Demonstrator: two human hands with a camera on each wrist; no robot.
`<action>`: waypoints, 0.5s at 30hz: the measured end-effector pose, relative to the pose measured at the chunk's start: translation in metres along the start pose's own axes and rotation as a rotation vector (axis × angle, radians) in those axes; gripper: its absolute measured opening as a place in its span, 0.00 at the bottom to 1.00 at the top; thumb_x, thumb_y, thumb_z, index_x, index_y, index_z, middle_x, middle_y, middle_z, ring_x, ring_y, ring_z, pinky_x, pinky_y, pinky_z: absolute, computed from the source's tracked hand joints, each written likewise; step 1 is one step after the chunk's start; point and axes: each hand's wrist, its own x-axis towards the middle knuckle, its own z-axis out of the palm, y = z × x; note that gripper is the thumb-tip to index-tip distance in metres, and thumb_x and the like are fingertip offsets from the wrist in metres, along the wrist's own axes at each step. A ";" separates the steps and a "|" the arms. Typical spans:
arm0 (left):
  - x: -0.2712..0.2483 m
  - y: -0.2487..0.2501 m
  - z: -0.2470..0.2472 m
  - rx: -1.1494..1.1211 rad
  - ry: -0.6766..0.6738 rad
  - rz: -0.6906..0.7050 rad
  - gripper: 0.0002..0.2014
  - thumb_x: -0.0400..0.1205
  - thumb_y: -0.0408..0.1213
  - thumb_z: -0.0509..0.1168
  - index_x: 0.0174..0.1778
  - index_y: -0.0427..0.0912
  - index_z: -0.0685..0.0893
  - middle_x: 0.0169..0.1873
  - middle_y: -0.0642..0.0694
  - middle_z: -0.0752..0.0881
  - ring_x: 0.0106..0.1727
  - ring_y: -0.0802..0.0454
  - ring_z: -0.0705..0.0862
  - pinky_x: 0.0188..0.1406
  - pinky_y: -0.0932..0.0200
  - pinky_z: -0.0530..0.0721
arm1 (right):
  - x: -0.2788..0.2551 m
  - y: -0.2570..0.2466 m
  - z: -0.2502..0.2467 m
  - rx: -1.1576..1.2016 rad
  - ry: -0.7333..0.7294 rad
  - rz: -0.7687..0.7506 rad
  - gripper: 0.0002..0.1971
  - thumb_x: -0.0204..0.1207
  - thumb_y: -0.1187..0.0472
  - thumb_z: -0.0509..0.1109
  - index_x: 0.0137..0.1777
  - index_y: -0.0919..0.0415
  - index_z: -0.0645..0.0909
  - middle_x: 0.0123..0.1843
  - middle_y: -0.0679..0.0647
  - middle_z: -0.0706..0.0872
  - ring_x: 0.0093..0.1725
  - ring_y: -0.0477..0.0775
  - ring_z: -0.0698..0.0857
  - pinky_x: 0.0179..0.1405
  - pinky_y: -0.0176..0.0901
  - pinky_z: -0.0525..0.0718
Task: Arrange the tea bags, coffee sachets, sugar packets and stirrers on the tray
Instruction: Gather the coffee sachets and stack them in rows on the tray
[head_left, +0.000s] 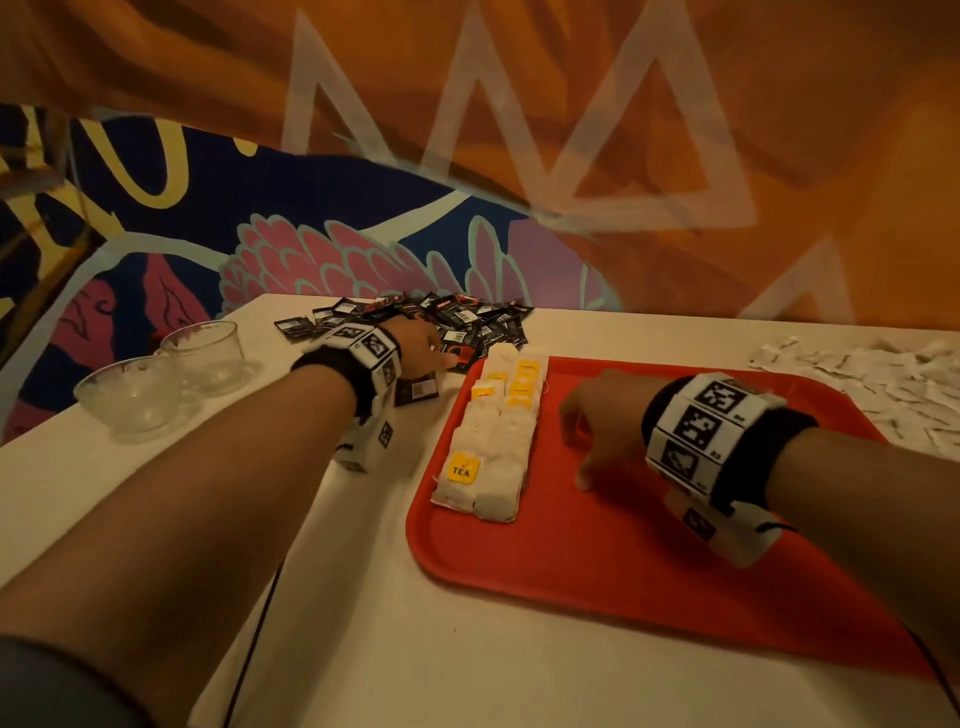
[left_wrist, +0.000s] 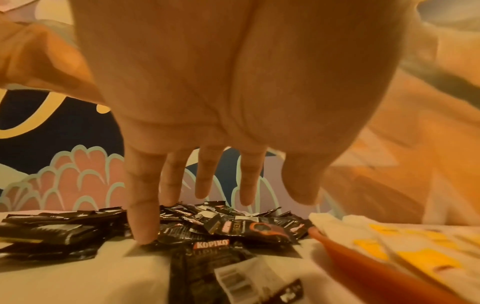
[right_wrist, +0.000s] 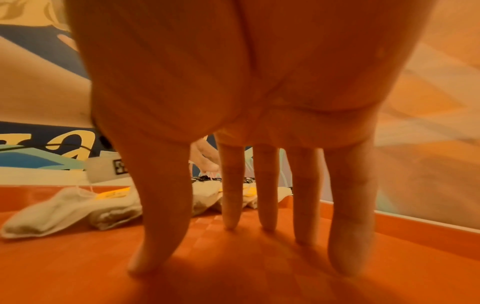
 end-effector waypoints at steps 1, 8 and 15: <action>0.012 0.002 0.000 0.019 0.010 -0.009 0.32 0.87 0.61 0.55 0.82 0.45 0.71 0.79 0.41 0.73 0.78 0.41 0.72 0.77 0.46 0.71 | 0.001 0.001 0.000 -0.002 -0.005 -0.003 0.27 0.65 0.39 0.82 0.61 0.47 0.82 0.59 0.48 0.82 0.58 0.52 0.82 0.55 0.47 0.85; 0.060 0.007 0.010 0.135 -0.102 -0.036 0.35 0.87 0.62 0.54 0.88 0.56 0.51 0.88 0.40 0.54 0.87 0.36 0.56 0.85 0.39 0.56 | 0.001 0.011 0.005 -0.009 0.011 -0.061 0.26 0.67 0.39 0.80 0.62 0.47 0.81 0.60 0.47 0.82 0.56 0.50 0.80 0.43 0.41 0.77; 0.049 -0.018 0.006 0.098 -0.274 -0.035 0.35 0.85 0.53 0.66 0.86 0.60 0.57 0.85 0.42 0.64 0.81 0.38 0.68 0.78 0.42 0.71 | 0.004 0.014 0.003 0.008 0.004 -0.087 0.26 0.66 0.39 0.80 0.62 0.45 0.81 0.59 0.46 0.80 0.57 0.50 0.80 0.40 0.40 0.76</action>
